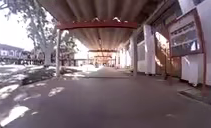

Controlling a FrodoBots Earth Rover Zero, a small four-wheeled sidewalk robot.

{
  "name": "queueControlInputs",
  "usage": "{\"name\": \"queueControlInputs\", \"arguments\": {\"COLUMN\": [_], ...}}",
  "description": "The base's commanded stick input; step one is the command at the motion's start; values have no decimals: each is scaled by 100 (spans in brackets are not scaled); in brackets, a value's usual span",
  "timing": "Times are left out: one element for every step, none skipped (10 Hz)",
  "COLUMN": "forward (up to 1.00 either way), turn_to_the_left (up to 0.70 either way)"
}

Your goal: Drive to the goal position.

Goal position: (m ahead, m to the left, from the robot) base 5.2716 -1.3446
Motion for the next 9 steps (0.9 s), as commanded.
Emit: {"name": "queueControlInputs", "arguments": {"forward": [70, 70, 70, 70, 70, 70, 70, 70, 70], "turn_to_the_left": [0, 0, 0, 0, 0, 0, 0, 0, 0]}}
